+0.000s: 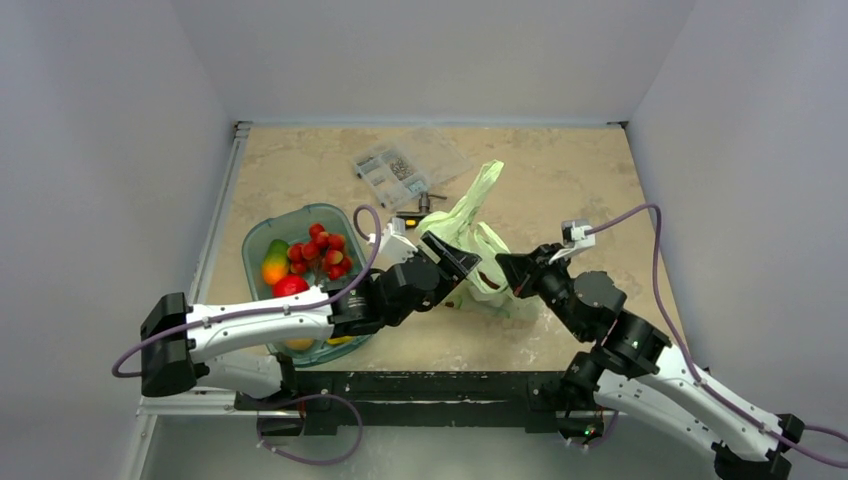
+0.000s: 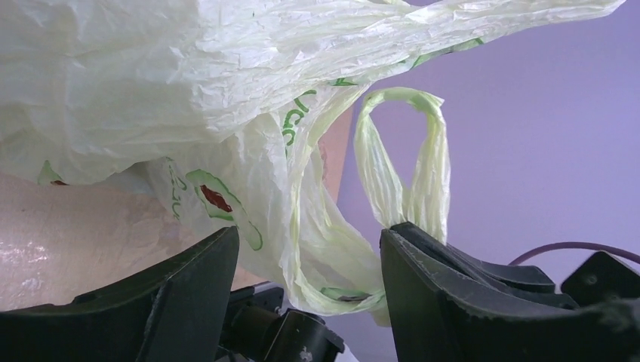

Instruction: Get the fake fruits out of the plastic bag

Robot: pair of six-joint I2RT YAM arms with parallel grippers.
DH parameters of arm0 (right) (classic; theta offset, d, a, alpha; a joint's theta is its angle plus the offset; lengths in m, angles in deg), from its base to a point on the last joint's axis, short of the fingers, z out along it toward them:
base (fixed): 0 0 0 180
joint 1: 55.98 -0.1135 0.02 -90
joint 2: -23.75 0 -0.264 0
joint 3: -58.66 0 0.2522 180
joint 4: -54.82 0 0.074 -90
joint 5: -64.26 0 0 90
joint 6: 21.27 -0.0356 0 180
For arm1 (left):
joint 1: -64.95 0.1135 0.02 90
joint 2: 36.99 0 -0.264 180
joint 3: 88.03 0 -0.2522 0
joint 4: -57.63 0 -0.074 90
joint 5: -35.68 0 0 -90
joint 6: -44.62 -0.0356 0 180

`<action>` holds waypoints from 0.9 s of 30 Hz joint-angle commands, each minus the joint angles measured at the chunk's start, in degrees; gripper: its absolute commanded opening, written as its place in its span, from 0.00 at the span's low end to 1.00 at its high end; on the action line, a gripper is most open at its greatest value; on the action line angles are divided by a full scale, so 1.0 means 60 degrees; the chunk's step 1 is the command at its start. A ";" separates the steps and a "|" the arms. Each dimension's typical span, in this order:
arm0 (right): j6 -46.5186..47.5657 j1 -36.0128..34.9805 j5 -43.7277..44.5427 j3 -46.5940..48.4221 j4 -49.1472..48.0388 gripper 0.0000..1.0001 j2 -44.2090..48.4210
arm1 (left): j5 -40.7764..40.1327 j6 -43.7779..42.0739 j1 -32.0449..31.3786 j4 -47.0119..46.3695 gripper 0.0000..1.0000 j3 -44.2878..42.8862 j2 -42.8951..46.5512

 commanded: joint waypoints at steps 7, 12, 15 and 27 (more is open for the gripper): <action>-0.0081 0.0004 -0.0380 0.0941 0.0449 0.00 -0.0209 | -0.0523 -0.0063 -0.0054 -0.2015 0.46 0.0809 -0.0783; 0.0049 0.0007 -0.0703 0.1127 0.0911 0.00 -0.0193 | -0.0530 -0.0424 0.0062 -0.2749 0.11 0.1363 -0.0812; 0.0059 0.0004 -0.1102 0.1279 0.1293 0.00 -0.0321 | -0.0397 -0.0441 0.0178 -0.3359 0.00 0.1947 -0.0659; 0.1593 -0.0004 -0.5806 0.1432 0.1312 0.01 -0.0681 | 0.3242 -0.4046 0.2391 -0.6966 0.00 0.2466 -0.0970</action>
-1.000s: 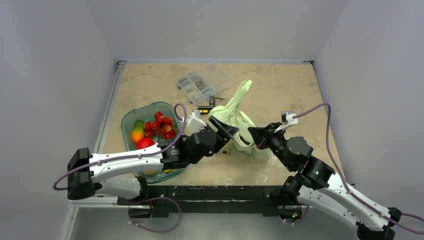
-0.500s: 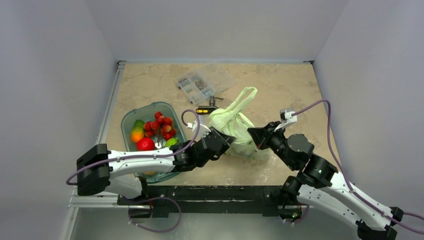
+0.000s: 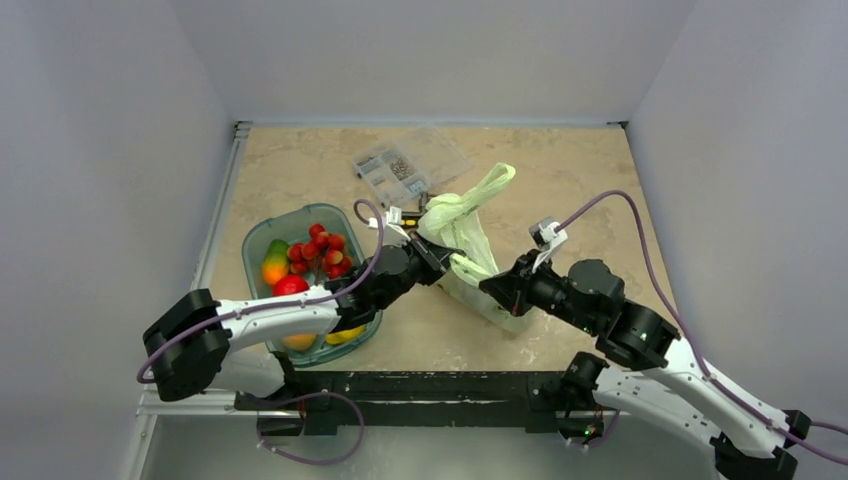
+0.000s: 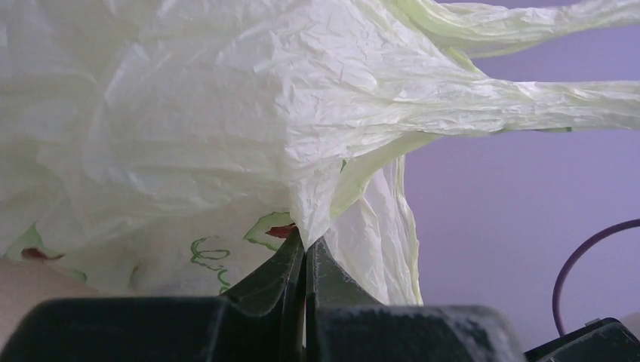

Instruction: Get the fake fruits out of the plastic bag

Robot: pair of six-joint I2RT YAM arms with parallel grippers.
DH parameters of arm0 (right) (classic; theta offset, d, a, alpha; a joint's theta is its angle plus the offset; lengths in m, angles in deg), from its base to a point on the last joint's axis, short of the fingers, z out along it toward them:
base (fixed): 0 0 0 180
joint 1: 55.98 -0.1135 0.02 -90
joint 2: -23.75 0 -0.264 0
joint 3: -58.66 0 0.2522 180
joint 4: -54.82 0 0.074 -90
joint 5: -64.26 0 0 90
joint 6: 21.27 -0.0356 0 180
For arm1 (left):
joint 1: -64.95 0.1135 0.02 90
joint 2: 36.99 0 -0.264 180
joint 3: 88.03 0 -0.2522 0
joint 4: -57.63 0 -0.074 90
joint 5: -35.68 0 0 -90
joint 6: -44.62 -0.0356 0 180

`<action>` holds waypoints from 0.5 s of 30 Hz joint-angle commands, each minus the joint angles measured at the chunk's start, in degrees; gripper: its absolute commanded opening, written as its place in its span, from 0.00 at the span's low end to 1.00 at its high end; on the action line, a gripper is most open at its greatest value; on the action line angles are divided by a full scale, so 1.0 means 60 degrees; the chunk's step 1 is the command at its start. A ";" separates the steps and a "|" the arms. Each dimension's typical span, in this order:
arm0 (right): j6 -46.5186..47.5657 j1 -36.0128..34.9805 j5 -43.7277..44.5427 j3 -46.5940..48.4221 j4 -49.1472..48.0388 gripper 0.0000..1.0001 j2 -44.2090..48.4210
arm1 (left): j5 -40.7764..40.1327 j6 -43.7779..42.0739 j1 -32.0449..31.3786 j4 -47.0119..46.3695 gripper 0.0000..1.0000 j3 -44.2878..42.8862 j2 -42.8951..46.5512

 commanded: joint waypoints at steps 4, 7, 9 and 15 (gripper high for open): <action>0.1274 -0.0014 -0.4703 -0.0723 -0.1654 0.07 -0.0692 | 0.2283 -0.1505 0.0765 -0.1820 0.00 -0.0617 -0.0990; 0.1034 -0.0014 -0.4986 -0.0963 -0.1574 0.08 -0.1582 | 0.2982 -0.1752 0.0946 -0.1356 0.00 -0.0806 -0.0965; 0.0936 -0.0014 -0.4901 -0.1057 -0.1443 0.09 -0.2087 | 0.3290 -0.2140 0.1029 -0.0965 0.00 -0.0792 -0.0779; 0.0801 -0.0014 -0.4364 -0.0835 -0.1026 0.25 -0.2926 | 0.3638 -0.3628 0.1247 0.0811 0.00 -0.0942 0.0156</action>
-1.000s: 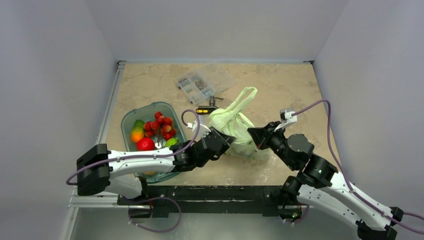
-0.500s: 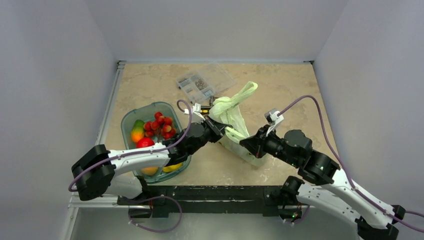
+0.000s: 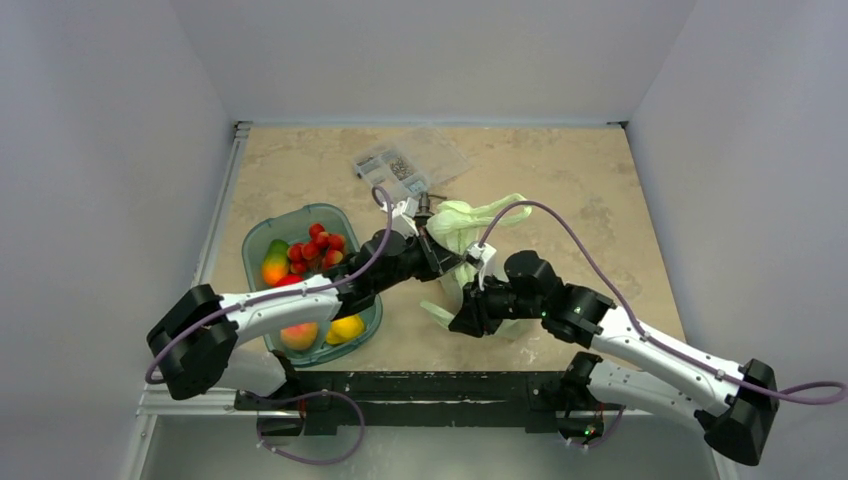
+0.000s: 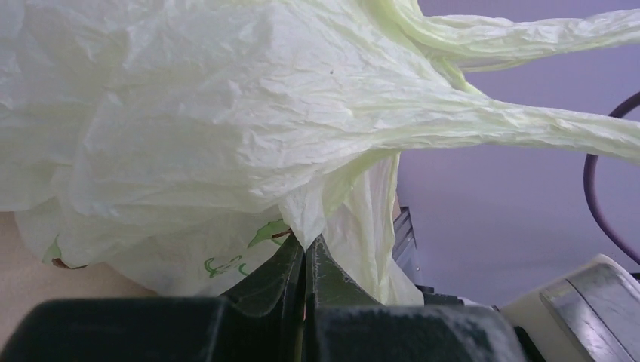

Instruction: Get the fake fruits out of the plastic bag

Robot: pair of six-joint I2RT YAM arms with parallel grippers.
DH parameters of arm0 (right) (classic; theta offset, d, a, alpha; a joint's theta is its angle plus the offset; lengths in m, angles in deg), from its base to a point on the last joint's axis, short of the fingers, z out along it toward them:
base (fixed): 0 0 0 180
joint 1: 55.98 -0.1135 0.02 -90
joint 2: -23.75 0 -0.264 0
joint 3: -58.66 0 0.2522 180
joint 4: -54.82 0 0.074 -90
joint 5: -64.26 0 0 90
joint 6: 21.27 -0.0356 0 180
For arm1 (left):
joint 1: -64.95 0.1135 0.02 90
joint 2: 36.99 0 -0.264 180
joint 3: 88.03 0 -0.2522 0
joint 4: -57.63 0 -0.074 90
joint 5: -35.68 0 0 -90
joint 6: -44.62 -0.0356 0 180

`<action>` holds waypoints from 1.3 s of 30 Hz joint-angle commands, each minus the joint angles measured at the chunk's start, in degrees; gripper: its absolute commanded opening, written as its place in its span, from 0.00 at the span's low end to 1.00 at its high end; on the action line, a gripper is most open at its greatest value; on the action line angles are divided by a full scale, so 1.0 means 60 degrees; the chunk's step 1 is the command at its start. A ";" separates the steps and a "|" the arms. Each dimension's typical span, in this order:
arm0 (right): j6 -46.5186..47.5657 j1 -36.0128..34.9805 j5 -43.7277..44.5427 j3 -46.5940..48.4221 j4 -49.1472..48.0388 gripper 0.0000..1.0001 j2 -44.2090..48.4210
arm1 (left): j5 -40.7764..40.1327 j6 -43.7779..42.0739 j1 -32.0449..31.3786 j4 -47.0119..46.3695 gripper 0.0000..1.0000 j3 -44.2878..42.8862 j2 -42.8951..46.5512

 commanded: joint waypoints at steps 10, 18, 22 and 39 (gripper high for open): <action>-0.0638 -0.0022 0.1502 0.0751 0.0203 0.49 0.0892 | 0.1803 -0.1415 0.0641 0.0672 0.00 -0.0492 0.0984; -0.0644 -0.0022 0.4062 0.2514 0.2136 0.70 0.1278 | 0.2197 -0.1205 0.0705 0.0071 0.00 0.0147 0.1111; -0.0806 -0.0020 0.5179 0.2677 0.2582 0.72 0.0896 | 0.2427 -0.1084 0.0742 -0.0085 0.00 0.0185 0.1057; -0.0649 -0.0022 0.7016 0.2127 0.1308 0.40 -0.0924 | 0.2564 -0.0847 0.0780 0.0106 0.00 0.0766 0.1460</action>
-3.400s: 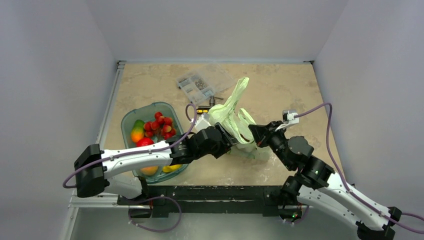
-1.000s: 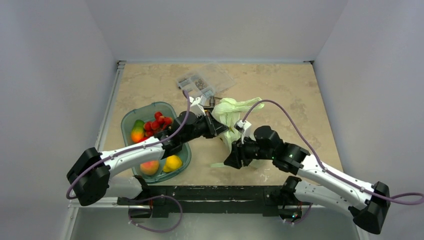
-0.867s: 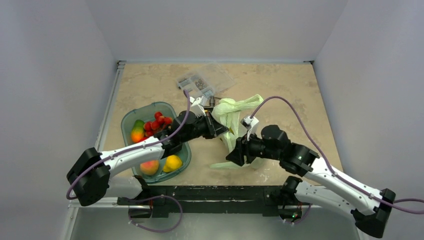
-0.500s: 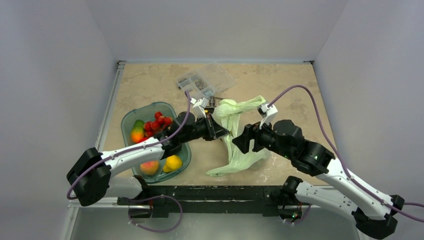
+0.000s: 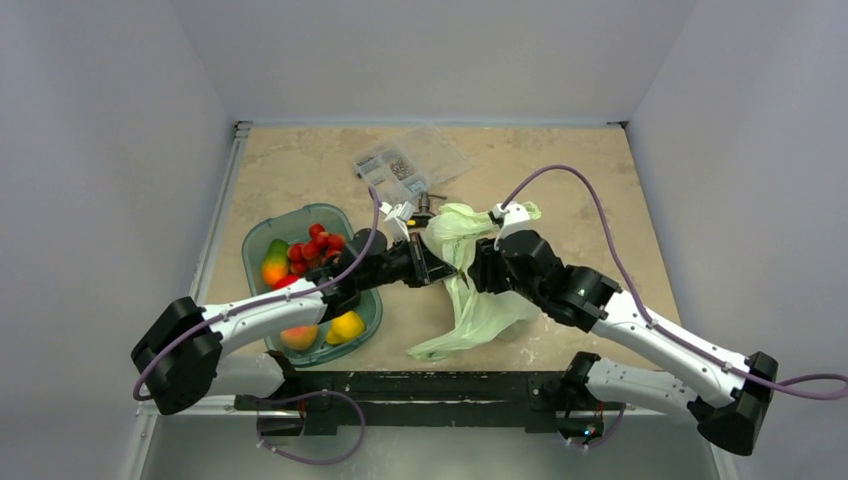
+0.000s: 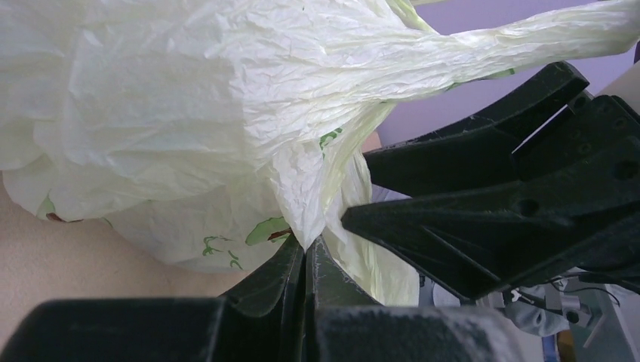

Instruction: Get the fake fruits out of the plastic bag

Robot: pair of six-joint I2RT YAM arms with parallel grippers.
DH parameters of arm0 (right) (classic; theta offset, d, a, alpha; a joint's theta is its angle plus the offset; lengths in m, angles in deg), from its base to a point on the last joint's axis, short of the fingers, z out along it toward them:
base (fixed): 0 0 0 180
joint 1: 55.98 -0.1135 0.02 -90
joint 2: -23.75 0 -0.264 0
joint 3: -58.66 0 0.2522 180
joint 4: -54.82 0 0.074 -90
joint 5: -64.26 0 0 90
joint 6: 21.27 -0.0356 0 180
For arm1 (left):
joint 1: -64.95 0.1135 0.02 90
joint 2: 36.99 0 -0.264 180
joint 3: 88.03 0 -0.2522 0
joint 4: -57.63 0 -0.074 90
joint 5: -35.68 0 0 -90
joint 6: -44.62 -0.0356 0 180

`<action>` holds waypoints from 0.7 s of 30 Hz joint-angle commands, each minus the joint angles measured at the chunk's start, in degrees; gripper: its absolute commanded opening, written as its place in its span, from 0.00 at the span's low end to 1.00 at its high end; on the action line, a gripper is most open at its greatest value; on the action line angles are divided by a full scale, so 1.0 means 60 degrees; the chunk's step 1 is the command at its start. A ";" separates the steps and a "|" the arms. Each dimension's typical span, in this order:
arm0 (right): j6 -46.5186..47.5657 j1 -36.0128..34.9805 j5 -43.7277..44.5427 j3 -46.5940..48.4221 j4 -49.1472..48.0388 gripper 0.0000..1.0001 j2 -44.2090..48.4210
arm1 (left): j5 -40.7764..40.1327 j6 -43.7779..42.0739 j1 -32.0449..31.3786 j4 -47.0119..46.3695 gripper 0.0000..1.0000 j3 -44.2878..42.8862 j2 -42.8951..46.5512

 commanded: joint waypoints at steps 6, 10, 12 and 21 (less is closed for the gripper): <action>0.0046 -0.0004 -0.0152 -0.0494 -0.1117 0.47 -0.0482 | 0.0166 0.0012 0.0125 -0.0034 0.00 0.0194 0.0513; 0.0213 -0.0004 -0.1047 -0.0628 -0.1580 0.59 -0.0539 | 0.0258 0.0034 0.0136 -0.0092 0.00 0.0166 0.0348; 0.0141 -0.0004 -0.1110 -0.0799 -0.1841 0.61 -0.0488 | 0.0340 0.0035 0.0155 -0.0100 0.00 0.0166 0.0316; -0.0495 -0.0004 0.1105 -0.0905 -0.1438 0.09 -0.0446 | 0.0380 -0.0151 0.0200 0.1095 0.00 -0.0006 0.0729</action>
